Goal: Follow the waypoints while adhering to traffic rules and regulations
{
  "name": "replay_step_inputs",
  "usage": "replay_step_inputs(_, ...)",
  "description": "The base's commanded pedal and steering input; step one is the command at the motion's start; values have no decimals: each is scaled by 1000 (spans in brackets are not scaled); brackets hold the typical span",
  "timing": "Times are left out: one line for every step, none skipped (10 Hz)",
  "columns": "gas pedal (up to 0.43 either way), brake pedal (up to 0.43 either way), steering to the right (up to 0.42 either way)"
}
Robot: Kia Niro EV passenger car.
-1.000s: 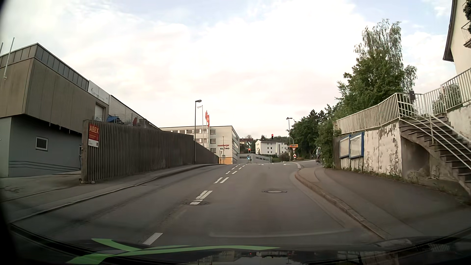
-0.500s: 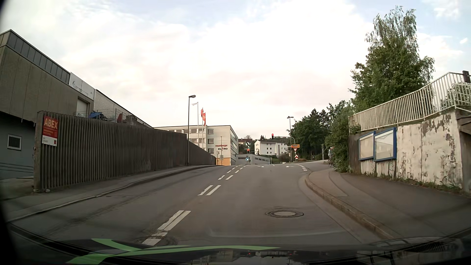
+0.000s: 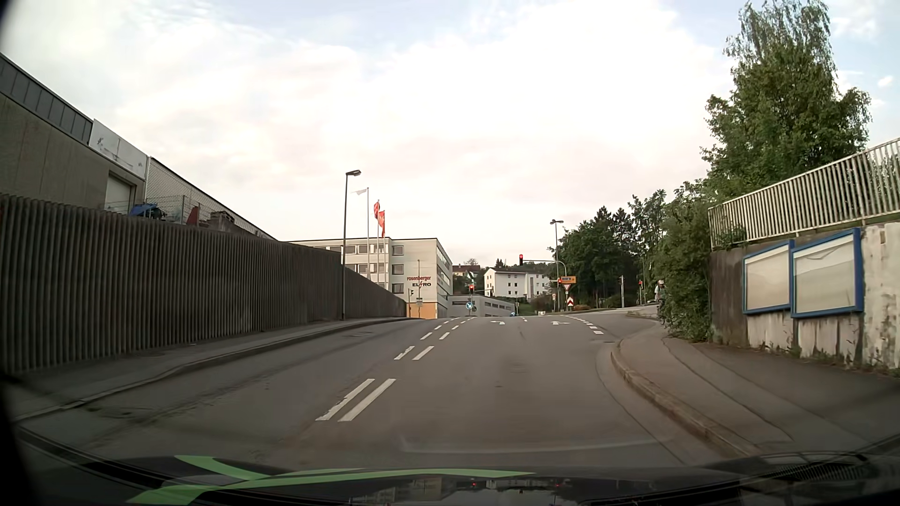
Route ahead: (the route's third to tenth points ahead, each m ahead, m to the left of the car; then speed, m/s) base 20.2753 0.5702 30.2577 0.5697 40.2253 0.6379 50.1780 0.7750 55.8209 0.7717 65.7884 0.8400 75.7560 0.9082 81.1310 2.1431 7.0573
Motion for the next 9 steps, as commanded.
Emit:
replay_step_inputs(157,0,8)
replay_step_inputs(157,0,5)
replay_step_inputs(157,0,3)
replay_step_inputs(157,0,4)
replay_step_inputs(157,0,4)
replay_step_inputs(157,0,4)
replay_step_inputs(157,0,3)
replay_step_inputs(157,0,1)
replay_step_inputs(157,0,1)
